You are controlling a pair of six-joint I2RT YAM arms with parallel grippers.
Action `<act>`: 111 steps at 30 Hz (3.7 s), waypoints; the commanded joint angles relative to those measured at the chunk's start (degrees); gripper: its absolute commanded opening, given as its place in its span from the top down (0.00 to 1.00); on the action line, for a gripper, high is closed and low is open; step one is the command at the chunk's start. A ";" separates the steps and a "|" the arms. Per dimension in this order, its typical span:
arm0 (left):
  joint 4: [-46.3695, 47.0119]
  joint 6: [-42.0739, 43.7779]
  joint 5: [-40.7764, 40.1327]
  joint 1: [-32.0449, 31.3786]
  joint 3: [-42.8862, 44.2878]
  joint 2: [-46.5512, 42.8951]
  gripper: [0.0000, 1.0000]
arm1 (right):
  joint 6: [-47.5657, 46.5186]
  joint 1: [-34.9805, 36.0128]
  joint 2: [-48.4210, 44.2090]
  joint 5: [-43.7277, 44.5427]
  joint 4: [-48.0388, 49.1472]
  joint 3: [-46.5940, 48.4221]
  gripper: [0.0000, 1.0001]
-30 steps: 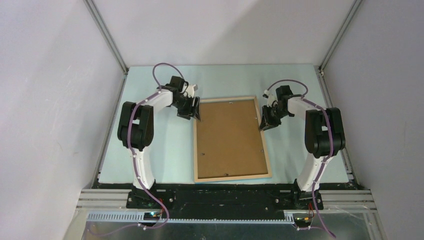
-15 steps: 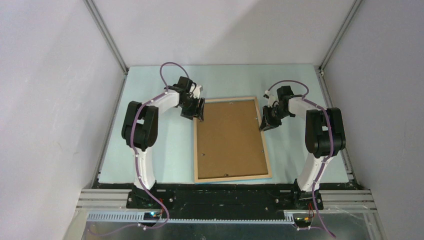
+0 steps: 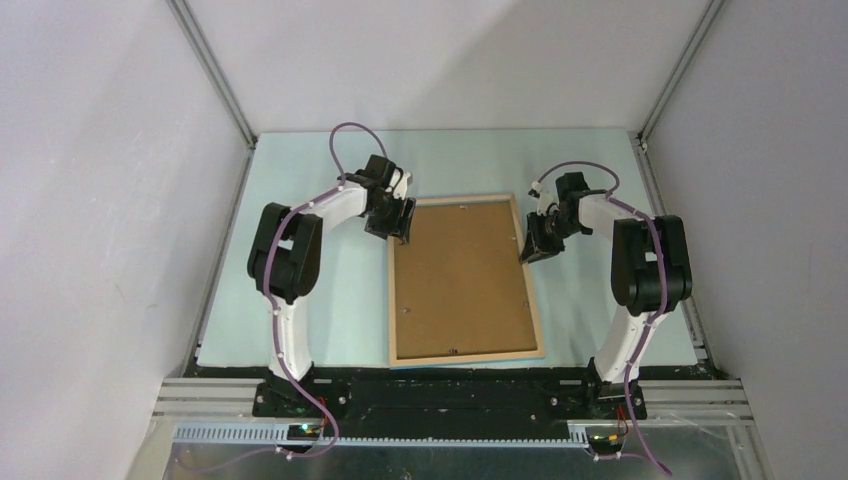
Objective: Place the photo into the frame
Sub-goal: Install the photo frame at the center of the board.
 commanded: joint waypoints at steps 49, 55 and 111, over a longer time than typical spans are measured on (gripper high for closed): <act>0.99 2.44 -4.55 -0.50 -4.89 -3.60 0.73 | -1.63 -0.75 -0.22 -3.21 -2.20 -0.35 0.97; 1.00 2.72 -3.66 -0.50 -4.87 -3.96 0.74 | -1.69 -0.75 -0.23 -3.09 -2.13 -0.33 0.97; -0.34 15.53 5.87 -7.81 -28.00 -22.94 0.00 | 15.31 -4.15 4.55 -9.91 10.95 2.42 1.00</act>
